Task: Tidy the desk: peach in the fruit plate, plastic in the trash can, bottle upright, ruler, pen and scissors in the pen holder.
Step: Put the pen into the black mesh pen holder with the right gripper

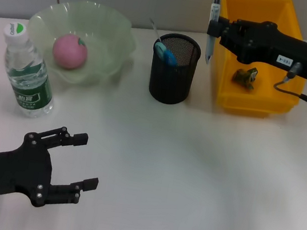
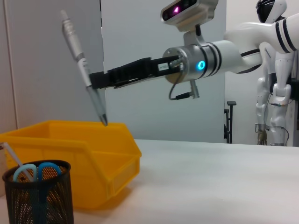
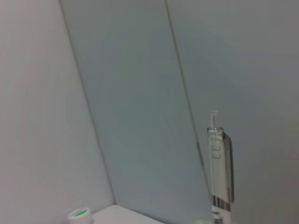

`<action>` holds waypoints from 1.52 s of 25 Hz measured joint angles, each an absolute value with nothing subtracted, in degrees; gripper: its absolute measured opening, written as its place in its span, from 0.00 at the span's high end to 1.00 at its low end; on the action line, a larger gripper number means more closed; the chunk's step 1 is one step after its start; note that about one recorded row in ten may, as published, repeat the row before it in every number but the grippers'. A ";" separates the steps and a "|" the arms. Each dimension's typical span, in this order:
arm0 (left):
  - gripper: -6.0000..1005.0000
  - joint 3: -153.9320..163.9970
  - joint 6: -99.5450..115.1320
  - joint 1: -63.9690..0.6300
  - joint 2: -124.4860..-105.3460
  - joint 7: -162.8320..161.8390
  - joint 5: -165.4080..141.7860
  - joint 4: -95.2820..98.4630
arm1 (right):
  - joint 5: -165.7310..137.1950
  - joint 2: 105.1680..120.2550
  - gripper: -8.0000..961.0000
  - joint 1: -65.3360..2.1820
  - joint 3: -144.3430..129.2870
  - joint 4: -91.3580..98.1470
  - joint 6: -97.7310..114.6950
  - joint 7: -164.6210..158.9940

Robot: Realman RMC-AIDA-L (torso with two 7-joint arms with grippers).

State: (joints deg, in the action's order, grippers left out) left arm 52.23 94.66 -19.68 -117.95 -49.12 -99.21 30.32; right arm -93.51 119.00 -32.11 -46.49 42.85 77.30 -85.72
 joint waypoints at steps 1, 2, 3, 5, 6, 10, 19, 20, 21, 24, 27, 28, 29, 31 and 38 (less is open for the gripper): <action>0.18 52.24 94.66 -19.70 -117.95 -49.10 -99.21 30.33 | -93.44 119.00 0.86 -32.43 -46.39 42.34 76.67 -85.28; 0.18 52.24 94.66 -19.70 -117.96 -48.97 -99.21 30.32 | -93.11 119.01 0.86 -32.68 -46.35 42.02 75.81 -84.63; 0.18 52.24 94.63 -19.71 -118.00 -48.74 -99.18 30.30 | -92.52 119.04 0.86 -32.87 -46.34 41.57 75.17 -83.85; 0.18 52.26 94.41 -19.78 -118.12 -48.48 -99.14 30.24 | -90.61 119.08 0.86 -33.13 -46.34 40.56 74.24 -82.02; 0.18 52.27 94.26 -19.89 -118.16 -48.42 -99.11 30.18 | -89.28 119.10 0.86 -33.33 -46.37 39.76 73.81 -80.79; 0.18 52.29 93.49 -20.29 -118.20 -48.32 -99.10 29.89 | -86.63 119.09 0.86 -34.58 -46.32 37.00 71.55 -77.95; 0.18 52.29 91.29 -20.58 -118.35 -46.96 -99.10 29.80 | -85.91 119.18 0.86 -38.40 -46.30 31.46 66.29 -73.40; 0.18 52.30 91.02 -20.59 -118.39 -46.20 -99.10 29.74 | -85.75 119.20 0.86 -38.72 -46.31 30.74 65.65 -72.91; 0.18 52.29 90.70 -20.58 -118.43 -45.61 -99.10 29.69 | -85.47 119.21 0.86 -38.96 -46.38 30.15 65.14 -72.45; 0.18 52.29 89.84 -20.63 -118.50 -44.44 -99.11 29.38 | -83.40 119.23 0.86 -39.74 -46.84 27.88 63.46 -69.83; 0.18 52.30 89.37 -20.97 -118.51 -44.28 -99.12 29.20 | -81.62 119.25 0.86 -40.33 -46.88 25.87 62.45 -67.34; 0.18 52.28 89.19 -21.11 -118.51 -44.28 -99.12 29.18 | -81.40 119.25 0.86 -40.50 -46.87 25.44 62.18 -66.98; 0.18 52.27 88.97 -21.21 -118.50 -44.28 -99.12 29.15 | -81.37 119.26 0.86 -40.68 -46.87 24.93 61.74 -66.54; 0.18 52.23 88.48 -21.45 -118.49 -44.29 -98.98 29.09 | -81.35 119.29 0.86 -40.85 -46.88 24.32 61.25 -65.83; 0.18 52.20 87.89 -21.98 -118.47 -45.36 -98.33 28.99 | -81.23 119.35 0.86 -41.97 -46.65 21.50 60.08 -63.13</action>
